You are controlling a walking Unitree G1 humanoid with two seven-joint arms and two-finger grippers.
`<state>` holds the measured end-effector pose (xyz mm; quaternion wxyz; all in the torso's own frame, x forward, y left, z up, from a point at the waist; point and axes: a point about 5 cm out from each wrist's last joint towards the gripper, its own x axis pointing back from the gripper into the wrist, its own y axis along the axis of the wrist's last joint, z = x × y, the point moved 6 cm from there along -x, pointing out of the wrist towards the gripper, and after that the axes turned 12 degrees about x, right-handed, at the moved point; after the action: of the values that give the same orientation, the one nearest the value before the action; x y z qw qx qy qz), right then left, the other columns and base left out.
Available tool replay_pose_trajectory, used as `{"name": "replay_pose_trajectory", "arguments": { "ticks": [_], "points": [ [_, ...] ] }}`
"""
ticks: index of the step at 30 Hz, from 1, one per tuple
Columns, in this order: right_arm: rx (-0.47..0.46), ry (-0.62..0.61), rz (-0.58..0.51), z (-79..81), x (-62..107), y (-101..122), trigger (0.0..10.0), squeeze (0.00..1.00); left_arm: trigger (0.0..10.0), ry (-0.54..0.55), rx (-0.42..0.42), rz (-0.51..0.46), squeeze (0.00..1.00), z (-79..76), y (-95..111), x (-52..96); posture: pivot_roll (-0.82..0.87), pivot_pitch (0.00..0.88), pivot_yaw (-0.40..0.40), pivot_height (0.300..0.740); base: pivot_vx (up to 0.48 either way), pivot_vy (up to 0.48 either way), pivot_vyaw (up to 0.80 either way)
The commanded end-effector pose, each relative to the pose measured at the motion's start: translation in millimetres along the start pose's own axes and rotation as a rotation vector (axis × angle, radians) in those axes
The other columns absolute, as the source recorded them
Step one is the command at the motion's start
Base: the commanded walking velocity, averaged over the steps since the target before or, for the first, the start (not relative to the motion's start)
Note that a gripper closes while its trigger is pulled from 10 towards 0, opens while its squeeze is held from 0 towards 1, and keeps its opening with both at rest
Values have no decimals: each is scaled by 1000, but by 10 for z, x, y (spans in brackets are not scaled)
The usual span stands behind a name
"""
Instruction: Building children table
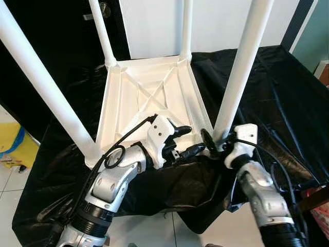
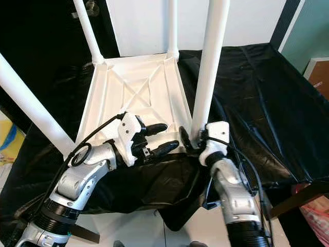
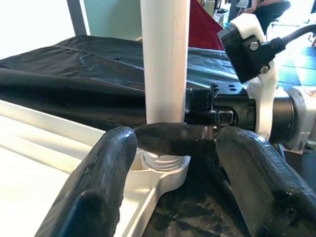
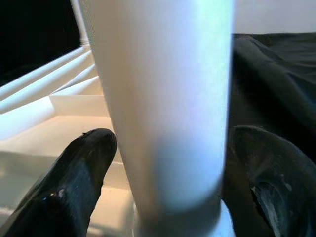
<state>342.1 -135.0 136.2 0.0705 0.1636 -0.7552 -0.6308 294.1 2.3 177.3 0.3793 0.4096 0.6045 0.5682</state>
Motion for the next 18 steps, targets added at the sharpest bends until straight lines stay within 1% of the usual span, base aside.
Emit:
{"name": "replay_pose_trajectory", "arguments": {
  "ticks": [1,6,7,8,9,11,12,13,14,15,16,17,18],
  "points": [
    [-2,44,-15,49,4,-13,10000,0,10000,12,-18,5,0,20,-10,7,-120,28,42,740,0,0,0],
    [19,37,-50,17,-1,12,10000,0,10000,49,-20,-5,0,94,-33,35,-110,29,38,740,0,0,0],
    [25,30,-68,10,4,-7,10000,0,10000,86,-11,-14,0,164,-96,69,-100,28,35,740,0,0,0],
    [25,30,-68,10,4,-7,10000,0,10000,86,-11,-14,0,164,-96,69,-100,28,35,740,0,0,0],
    [27,30,-79,9,10,-23,10000,0,10000,111,-3,-19,0,208,-142,94,-100,28,35,740,0,0,0],
    [27,30,-79,9,10,-23,10000,0,10000,111,-3,-19,0,208,-142,94,-100,28,35,740,0,0,0],
    [34,44,-76,7,6,-59,10000,0,10000,135,-11,-5,0,250,-220,127,-99,27,43,740,0,0,0],
    [34,44,-76,7,6,-59,10000,0,10000,135,-11,-5,0,250,-220,127,-99,27,43,740,0,0,0],
    [58,88,-65,-9,-26,-100,10000,0,10000,142,-54,55,0,274,-351,149,-99,24,48,740,0,0,0],
    [58,88,-65,-9,-26,-100,10000,0,10000,142,-54,55,0,274,-351,149,-99,24,48,740,0,0,0],
    [78,121,-53,-31,-58,-124,10000,0,10000,137,-98,108,0,278,-450,164,-100,22,49,740,0,0,0],
    [78,121,-53,-31,-58,-124,10000,0,10000,137,-98,108,0,278,-450,164,-100,22,49,740,0,0,0],
    [98,167,-38,-44,-104,-148,10000,0,10000,127,-117,135,0,269,-506,161,-102,20,51,740,0,0,0]
  ]
}}
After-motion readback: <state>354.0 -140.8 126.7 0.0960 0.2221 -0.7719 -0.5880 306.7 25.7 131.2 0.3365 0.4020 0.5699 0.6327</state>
